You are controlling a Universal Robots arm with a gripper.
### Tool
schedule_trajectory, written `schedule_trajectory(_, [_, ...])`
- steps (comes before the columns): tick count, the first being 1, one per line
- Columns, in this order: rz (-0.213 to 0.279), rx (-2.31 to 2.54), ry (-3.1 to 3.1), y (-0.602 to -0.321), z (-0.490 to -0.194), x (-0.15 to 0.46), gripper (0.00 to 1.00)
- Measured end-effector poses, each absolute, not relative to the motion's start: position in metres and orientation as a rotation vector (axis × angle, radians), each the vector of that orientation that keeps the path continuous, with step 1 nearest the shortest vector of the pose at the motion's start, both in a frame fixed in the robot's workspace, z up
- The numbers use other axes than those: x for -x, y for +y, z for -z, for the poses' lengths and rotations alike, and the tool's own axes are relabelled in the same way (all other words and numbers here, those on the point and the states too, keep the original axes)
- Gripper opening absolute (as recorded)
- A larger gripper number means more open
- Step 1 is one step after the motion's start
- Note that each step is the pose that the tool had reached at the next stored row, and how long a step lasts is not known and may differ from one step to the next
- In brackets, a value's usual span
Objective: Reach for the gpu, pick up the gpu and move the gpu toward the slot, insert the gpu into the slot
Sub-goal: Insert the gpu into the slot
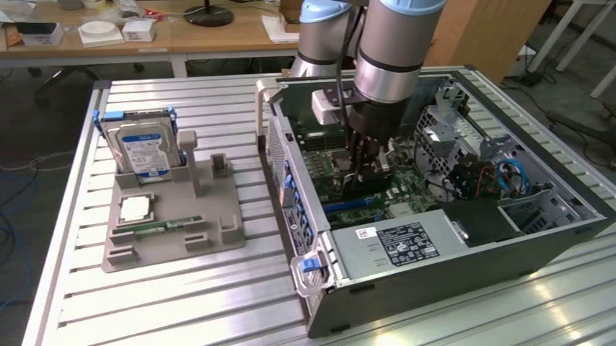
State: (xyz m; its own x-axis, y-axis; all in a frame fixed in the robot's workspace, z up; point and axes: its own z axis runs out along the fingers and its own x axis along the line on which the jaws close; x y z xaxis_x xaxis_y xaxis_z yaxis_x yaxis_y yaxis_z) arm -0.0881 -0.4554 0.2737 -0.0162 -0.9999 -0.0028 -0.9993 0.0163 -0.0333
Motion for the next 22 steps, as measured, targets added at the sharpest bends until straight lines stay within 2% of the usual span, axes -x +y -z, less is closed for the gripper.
schedule_trajectory(22, [0.034, 2.186, 2.221, -0.455, -0.261, 0.092, 0.25])
